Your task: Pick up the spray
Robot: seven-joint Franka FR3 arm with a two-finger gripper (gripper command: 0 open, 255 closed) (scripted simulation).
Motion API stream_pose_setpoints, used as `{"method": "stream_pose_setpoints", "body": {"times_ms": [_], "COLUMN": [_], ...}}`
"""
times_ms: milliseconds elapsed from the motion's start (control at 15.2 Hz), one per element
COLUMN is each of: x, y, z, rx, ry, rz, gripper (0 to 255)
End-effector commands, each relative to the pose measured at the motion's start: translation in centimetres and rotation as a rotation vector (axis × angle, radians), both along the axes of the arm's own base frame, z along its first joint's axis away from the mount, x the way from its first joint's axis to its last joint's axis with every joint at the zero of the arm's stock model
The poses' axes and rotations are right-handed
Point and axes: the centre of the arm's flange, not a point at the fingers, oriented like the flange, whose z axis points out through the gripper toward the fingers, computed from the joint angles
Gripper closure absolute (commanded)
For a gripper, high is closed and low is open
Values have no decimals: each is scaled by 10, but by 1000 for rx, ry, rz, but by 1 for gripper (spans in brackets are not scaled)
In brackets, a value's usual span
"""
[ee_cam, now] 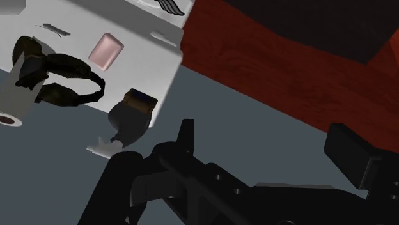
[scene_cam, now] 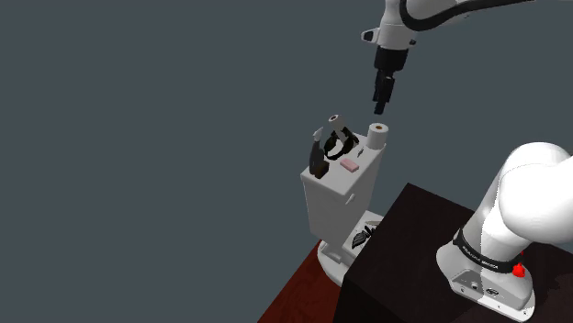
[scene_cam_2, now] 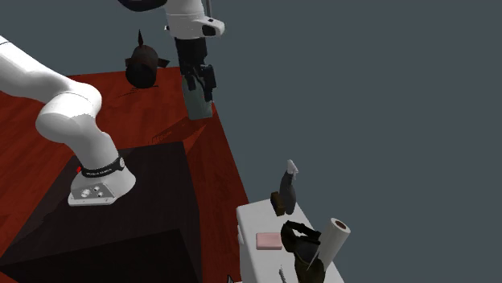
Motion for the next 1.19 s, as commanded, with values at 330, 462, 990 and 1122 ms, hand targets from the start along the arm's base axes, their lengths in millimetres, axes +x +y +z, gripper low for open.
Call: {"method": "stream_pose_setpoints", "body": {"times_ms": [330, 462, 990, 1122], "x": [62, 81, 159, 180], "y": [-35, -43, -63, -65], "z": [-59, -75, -140, -155], "rx": [-39, -49, -91, -102], "ry": [-6, -7, -12, -13], "rz": [222, 284, 532, 594], "gripper": [0, 0, 0, 0]}}
